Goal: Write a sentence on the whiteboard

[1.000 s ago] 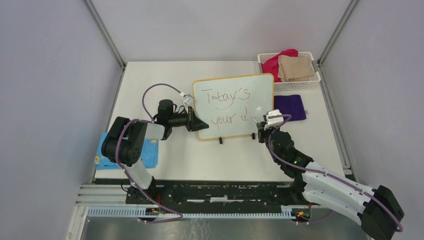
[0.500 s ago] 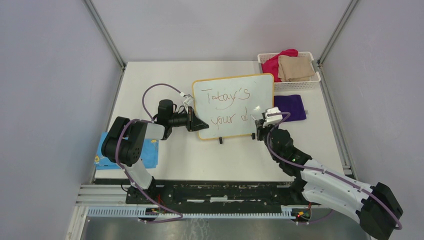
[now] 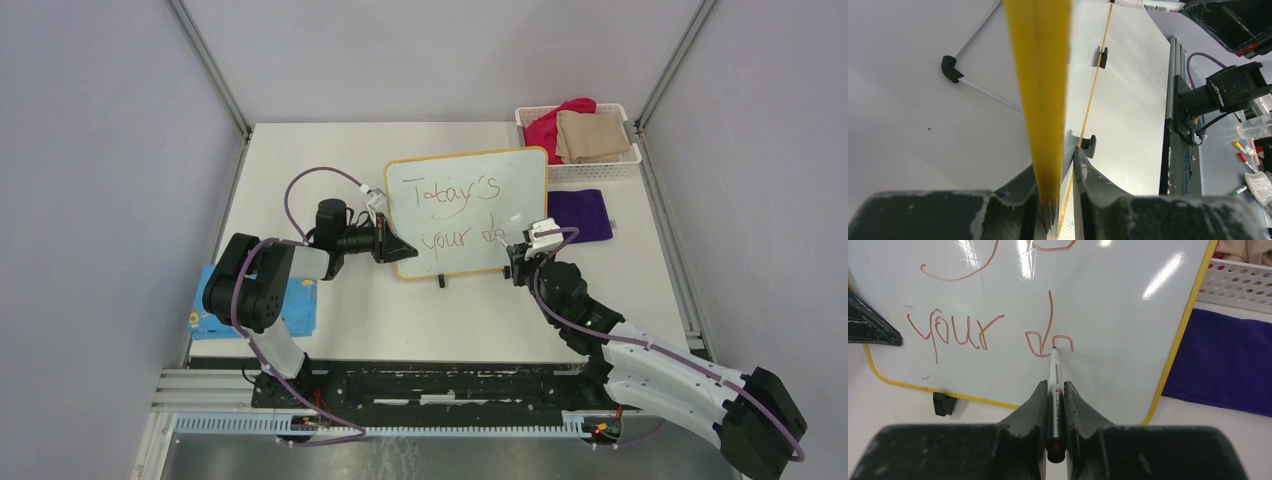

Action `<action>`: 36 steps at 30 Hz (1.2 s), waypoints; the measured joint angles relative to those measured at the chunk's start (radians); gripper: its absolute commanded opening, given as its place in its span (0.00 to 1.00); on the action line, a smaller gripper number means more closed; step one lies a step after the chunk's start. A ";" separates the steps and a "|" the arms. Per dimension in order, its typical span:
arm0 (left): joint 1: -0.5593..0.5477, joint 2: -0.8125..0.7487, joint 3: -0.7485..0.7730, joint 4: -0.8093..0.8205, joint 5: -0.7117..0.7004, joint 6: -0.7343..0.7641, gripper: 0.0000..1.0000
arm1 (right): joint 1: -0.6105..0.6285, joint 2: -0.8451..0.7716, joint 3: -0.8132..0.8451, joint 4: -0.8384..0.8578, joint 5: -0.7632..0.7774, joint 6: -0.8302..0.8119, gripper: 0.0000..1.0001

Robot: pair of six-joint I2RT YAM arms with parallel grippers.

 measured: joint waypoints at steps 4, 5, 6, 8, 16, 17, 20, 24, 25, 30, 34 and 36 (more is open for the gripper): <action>0.000 0.000 0.000 0.000 0.000 0.000 0.02 | 0.000 -0.031 -0.027 -0.016 0.001 0.007 0.00; 0.000 0.000 0.000 0.000 0.000 0.000 0.02 | 0.000 -0.036 -0.030 -0.019 0.003 0.009 0.00; 0.000 0.000 0.000 0.000 0.000 0.000 0.02 | 0.000 -0.040 -0.032 -0.024 0.004 0.010 0.00; 0.000 0.000 0.000 0.000 0.000 0.000 0.02 | 0.000 -0.047 -0.034 -0.032 0.011 0.010 0.00; 0.000 0.000 0.000 0.000 0.000 0.000 0.02 | 0.000 -0.048 -0.032 -0.039 0.043 0.010 0.00; 0.000 0.000 0.000 0.000 0.000 0.000 0.02 | 0.000 -0.047 -0.031 -0.039 0.044 0.009 0.00; 0.000 0.000 0.000 0.000 0.000 0.000 0.02 | 0.000 -0.037 -0.016 -0.042 0.050 0.005 0.00; 0.000 0.000 0.000 0.000 0.000 0.000 0.02 | -0.005 -0.027 0.001 -0.042 0.059 -0.005 0.00; 0.000 0.000 0.000 0.000 0.000 0.000 0.02 | -0.006 -0.026 0.004 -0.042 0.061 -0.007 0.00; 0.000 0.000 0.000 0.000 0.000 0.000 0.02 | -0.010 -0.016 0.017 -0.042 0.069 -0.014 0.00; 0.000 0.000 0.000 0.000 0.000 0.000 0.02 | -0.010 -0.014 0.018 -0.042 0.068 -0.016 0.00; 0.000 0.000 0.000 0.000 0.000 0.000 0.02 | -0.010 -0.014 0.018 -0.042 0.067 -0.016 0.00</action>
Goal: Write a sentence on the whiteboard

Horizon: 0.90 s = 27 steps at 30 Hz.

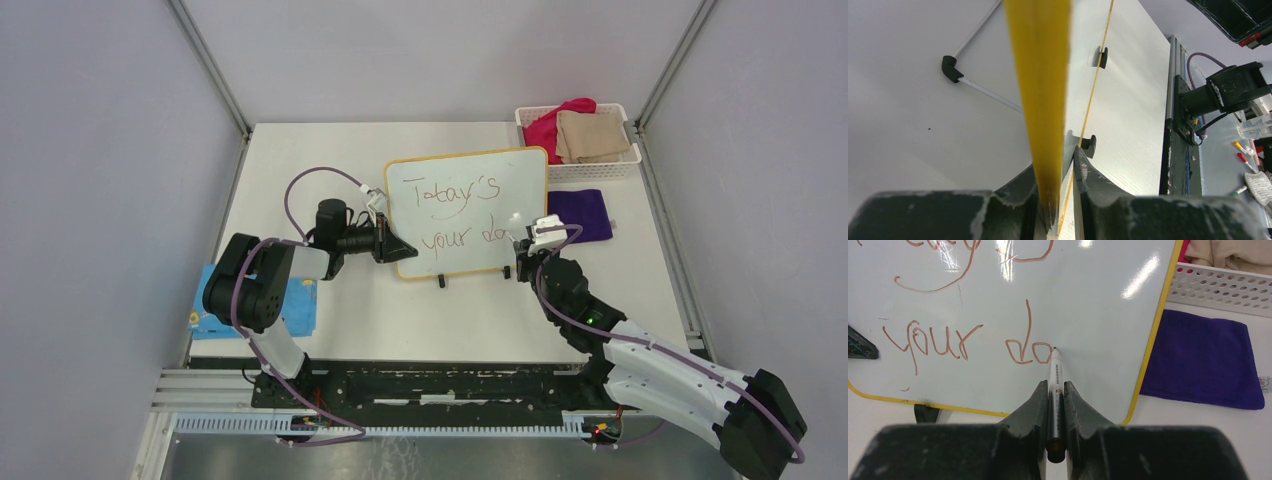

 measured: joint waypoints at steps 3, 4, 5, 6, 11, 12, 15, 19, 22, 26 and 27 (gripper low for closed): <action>0.000 0.000 0.000 0.000 0.000 0.000 0.02 | -0.002 -0.001 0.000 0.000 -0.005 0.001 0.00; 0.000 0.000 0.000 0.000 0.000 0.000 0.02 | -0.002 -0.002 0.000 0.000 -0.006 0.002 0.00; 0.000 0.000 0.000 0.000 0.000 0.000 0.02 | -0.003 -0.003 -0.002 0.000 -0.009 0.005 0.00; 0.000 0.000 0.000 0.000 0.000 0.000 0.02 | -0.003 -0.006 -0.005 0.000 -0.012 0.006 0.00; 0.000 0.000 0.000 0.000 0.000 0.000 0.02 | -0.003 -0.035 -0.040 0.000 -0.023 0.020 0.00; 0.000 0.000 0.000 0.000 0.000 0.000 0.02 | -0.003 -0.041 -0.045 0.000 -0.023 0.023 0.00; 0.000 0.000 0.000 0.000 0.000 0.000 0.02 | -0.003 -0.054 -0.053 -0.008 -0.022 0.027 0.00; 0.000 0.000 0.000 0.000 0.000 0.000 0.02 | -0.003 -0.071 -0.055 -0.026 -0.020 0.027 0.00; 0.000 0.000 0.000 0.000 0.000 0.000 0.02 | -0.003 -0.089 -0.054 -0.027 -0.013 0.024 0.00; 0.000 0.000 0.000 0.000 0.000 0.000 0.02 | -0.003 -0.086 -0.036 -0.032 -0.003 0.009 0.00; 0.000 0.000 0.000 0.000 0.000 0.000 0.02 | -0.004 -0.082 -0.029 -0.030 -0.002 0.006 0.00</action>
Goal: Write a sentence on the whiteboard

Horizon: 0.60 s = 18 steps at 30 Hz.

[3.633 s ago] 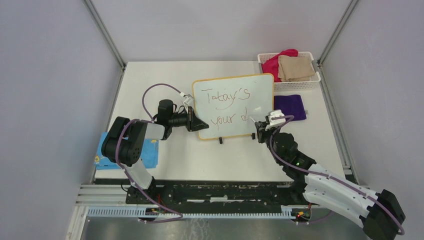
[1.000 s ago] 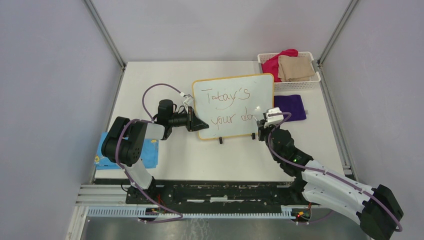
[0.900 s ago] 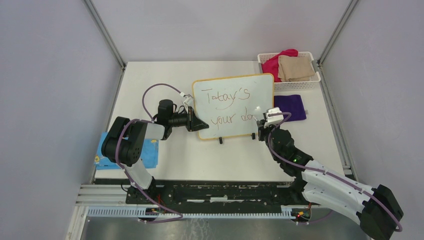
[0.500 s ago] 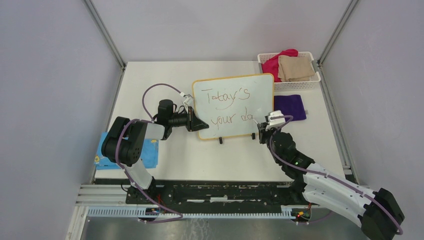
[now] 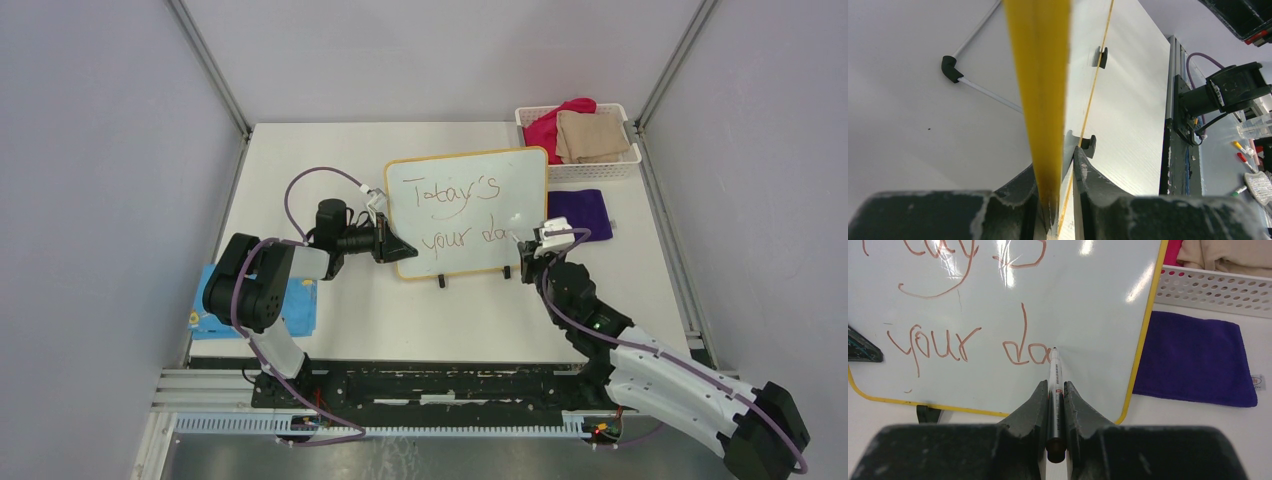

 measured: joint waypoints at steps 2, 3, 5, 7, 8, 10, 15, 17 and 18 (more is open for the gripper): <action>0.000 0.000 0.000 0.000 0.000 0.000 0.02 | -0.003 0.010 0.018 0.001 0.002 -0.006 0.00; 0.000 0.000 0.000 0.000 0.000 0.000 0.02 | -0.005 0.015 0.025 0.002 0.002 -0.008 0.00; 0.000 0.000 0.000 0.000 0.000 0.000 0.02 | -0.006 0.027 0.036 0.008 0.005 -0.010 0.00; 0.000 0.000 0.000 0.000 0.000 0.000 0.02 | -0.006 0.038 0.043 0.010 0.007 -0.013 0.00; 0.000 0.000 0.000 0.000 0.000 0.000 0.02 | -0.007 0.043 0.045 0.012 0.007 -0.014 0.00; 0.000 0.000 0.000 0.000 0.000 0.000 0.02 | -0.011 0.056 0.047 0.014 0.007 -0.018 0.00; 0.000 0.000 0.000 0.000 0.000 0.000 0.02 | -0.017 0.076 0.047 0.014 0.007 -0.018 0.00; 0.000 0.000 0.000 0.000 0.000 0.000 0.02 | -0.019 0.078 0.047 0.015 0.007 -0.018 0.00; 0.000 0.000 0.000 0.000 0.000 0.000 0.02 | -0.019 0.078 0.047 0.015 0.007 -0.017 0.00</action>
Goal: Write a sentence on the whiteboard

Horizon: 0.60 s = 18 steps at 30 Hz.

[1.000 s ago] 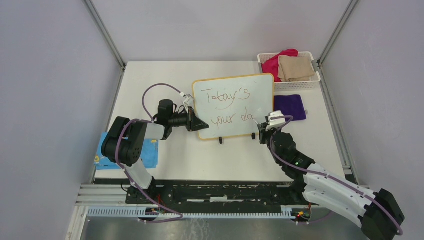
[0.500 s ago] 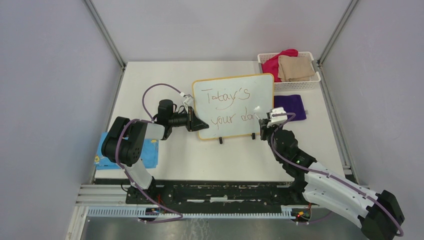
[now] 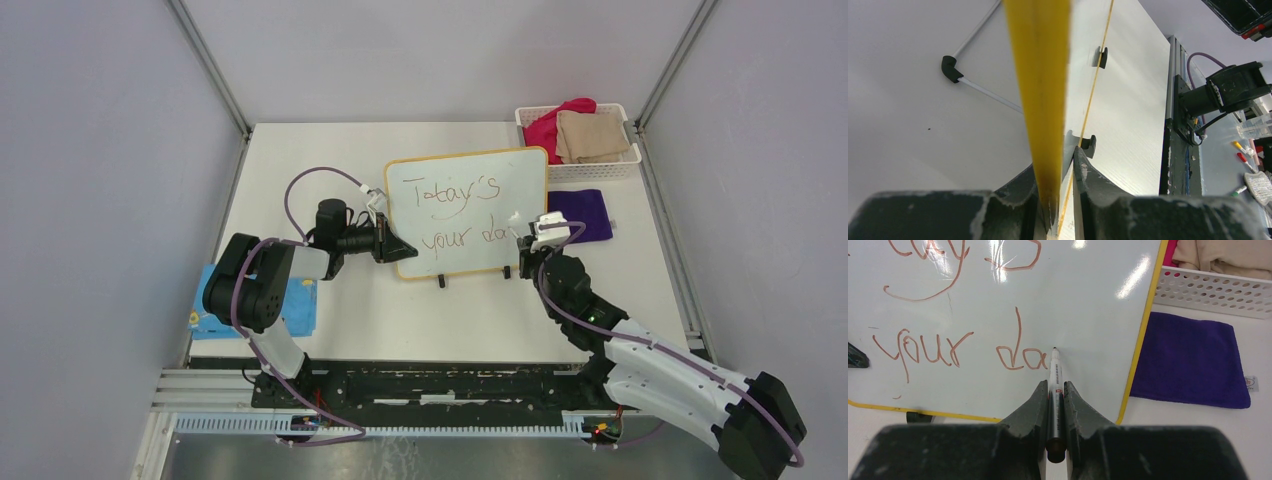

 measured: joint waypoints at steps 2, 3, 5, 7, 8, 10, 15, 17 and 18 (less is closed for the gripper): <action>0.000 0.000 0.000 0.000 0.000 0.000 0.02 | 0.000 0.000 0.000 0.000 0.000 0.001 0.00; 0.000 0.000 0.000 0.000 0.000 0.000 0.02 | 0.000 0.000 0.000 0.000 0.000 0.002 0.00; 0.000 0.000 0.000 0.000 0.000 0.000 0.02 | -0.002 -0.002 -0.002 0.000 0.000 0.004 0.00; 0.000 0.000 0.000 0.000 0.000 0.000 0.02 | -0.002 -0.006 -0.008 0.001 -0.001 0.011 0.00; 0.000 0.000 0.000 0.000 0.000 0.000 0.02 | -0.002 -0.012 -0.015 0.000 -0.001 0.013 0.00; 0.000 0.000 0.000 -0.001 0.000 0.000 0.02 | -0.002 -0.023 -0.028 0.000 -0.001 0.019 0.00; 0.000 0.000 0.001 -0.002 0.000 0.000 0.02 | -0.003 -0.058 -0.061 -0.006 0.000 0.030 0.00; 0.000 0.000 0.001 -0.002 0.000 0.000 0.02 | -0.003 -0.071 -0.069 -0.014 0.001 0.031 0.00; 0.000 0.000 0.001 -0.002 0.000 0.000 0.02 | -0.004 -0.076 -0.072 -0.019 0.002 0.034 0.00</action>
